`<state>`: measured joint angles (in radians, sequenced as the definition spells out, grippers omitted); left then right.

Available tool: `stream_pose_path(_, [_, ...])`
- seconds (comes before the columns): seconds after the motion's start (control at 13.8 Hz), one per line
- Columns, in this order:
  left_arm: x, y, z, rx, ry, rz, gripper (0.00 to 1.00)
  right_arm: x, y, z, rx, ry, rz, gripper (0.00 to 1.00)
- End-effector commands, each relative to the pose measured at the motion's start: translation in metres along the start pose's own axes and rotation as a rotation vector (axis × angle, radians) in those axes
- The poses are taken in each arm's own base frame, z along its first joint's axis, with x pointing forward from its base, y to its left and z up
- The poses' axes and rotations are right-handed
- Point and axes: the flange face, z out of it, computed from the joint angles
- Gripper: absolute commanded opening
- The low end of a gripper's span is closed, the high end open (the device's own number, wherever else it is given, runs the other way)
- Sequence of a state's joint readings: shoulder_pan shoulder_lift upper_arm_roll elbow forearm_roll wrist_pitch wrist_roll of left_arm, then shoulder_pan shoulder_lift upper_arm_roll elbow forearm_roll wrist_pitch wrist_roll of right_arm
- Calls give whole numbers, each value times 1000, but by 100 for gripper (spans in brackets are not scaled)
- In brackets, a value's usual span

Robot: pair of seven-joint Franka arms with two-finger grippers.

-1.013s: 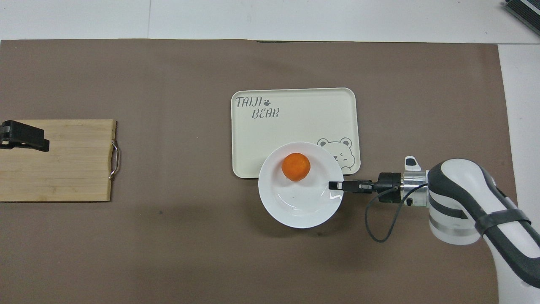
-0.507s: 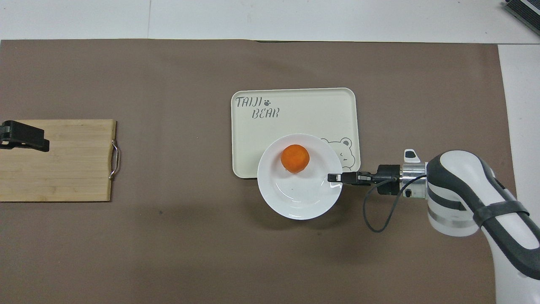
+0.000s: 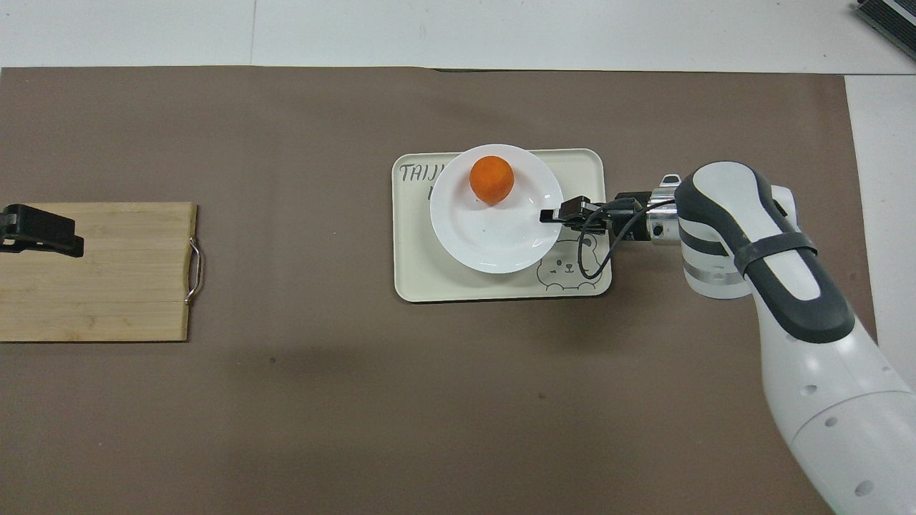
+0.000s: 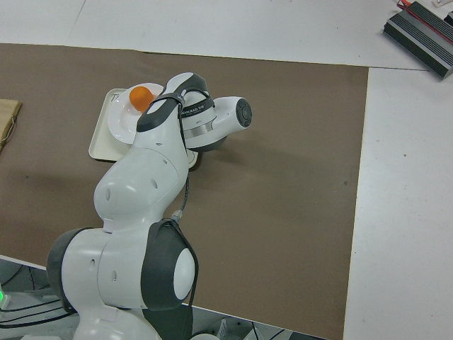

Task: Place orange and plate with both arms
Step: 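Slide the plate with the orange onto the bear tray, then open the right gripper to release the plate rim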

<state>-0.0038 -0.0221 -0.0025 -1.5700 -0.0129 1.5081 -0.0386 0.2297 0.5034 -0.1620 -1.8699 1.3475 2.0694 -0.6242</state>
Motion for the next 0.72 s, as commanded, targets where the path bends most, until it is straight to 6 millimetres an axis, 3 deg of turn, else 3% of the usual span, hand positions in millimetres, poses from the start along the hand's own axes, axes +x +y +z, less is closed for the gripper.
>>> stream_pose_path(0.0, [-3,-2,-1,6,-11,-11,100,-20,5,-5,-4,-19,-18,0])
stream_pose_path(0.29, [-3,-2,-1,6,-11,-12,100,-32,16,-6,-17,-26,-25,1])
stream_pose_path(0.36, [-3,-2,-1,6,-11,-11,100,-32,17,-7,-35,-31,-30,42])
stream_pose_path(0.51, [-3,-2,-1,6,-11,-11,100,-27,17,-9,-63,-35,-44,92])
stream_pose_path(0.58, [-3,-2,-1,6,-11,-12,100,-24,14,-13,-63,-26,-49,100])
stream_pose_path(0.65, [-3,-2,-1,6,-11,-12,100,-19,9,-18,-78,-26,-71,100])
